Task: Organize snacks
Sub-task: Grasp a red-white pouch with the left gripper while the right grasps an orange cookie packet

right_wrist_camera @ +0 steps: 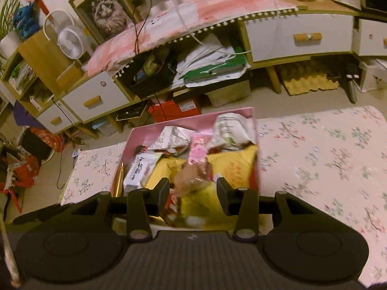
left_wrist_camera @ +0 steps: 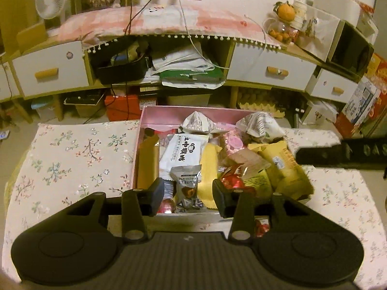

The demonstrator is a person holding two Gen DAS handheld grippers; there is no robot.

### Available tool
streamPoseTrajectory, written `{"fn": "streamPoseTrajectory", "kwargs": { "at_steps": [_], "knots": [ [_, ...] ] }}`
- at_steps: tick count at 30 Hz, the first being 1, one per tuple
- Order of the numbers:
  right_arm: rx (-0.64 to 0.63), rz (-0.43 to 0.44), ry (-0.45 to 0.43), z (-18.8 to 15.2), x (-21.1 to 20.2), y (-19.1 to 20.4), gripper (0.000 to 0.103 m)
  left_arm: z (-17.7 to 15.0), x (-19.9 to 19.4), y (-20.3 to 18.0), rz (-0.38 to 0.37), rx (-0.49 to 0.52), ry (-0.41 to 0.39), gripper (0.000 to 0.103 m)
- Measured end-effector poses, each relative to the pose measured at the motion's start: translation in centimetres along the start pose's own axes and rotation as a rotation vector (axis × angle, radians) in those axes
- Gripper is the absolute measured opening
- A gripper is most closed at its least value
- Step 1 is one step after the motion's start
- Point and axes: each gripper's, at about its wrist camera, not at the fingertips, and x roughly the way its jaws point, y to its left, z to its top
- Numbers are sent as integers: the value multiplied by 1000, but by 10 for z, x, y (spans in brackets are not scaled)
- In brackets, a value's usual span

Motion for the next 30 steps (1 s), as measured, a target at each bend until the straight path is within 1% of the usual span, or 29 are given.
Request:
{"fn": "streamPoseTrajectory", "kwargs": {
  "at_steps": [5,8,11,13,16,21,23,25,26,29,30],
  "knots": [
    [34,-7,-2,-3,-24,-14,43,-1,-12,4,-16,-59,5,49],
    [45,2,-4,-8,-38,-18,47,-7,-16,0,-12,-60,15,49],
    [55,14,-1,-15,-45,-21,50,-17,-16,-9,-32,-64,40,49],
    [67,28,8,-20,-46,-25,52,-25,-13,-17,-46,-57,59,49],
    [68,28,31,-24,-41,-27,52,-36,-9,-28,-70,-52,81,49],
    [48,39,63,-30,-41,-30,54,-49,1,-38,-109,-76,111,51],
    [8,8,60,-33,-43,-29,55,-51,5,-40,-115,-89,123,54],
    [-31,-53,50,-36,-43,-29,59,-52,9,-41,-121,-109,136,63],
    [-31,-73,54,-36,-41,-31,60,-53,12,-41,-128,-123,143,65],
    [5,-85,86,-36,-33,-42,61,-53,18,-44,-141,-149,156,68],
    [6,-94,94,-37,-31,-44,61,-54,21,-47,-139,-153,158,71]
  ]
}}
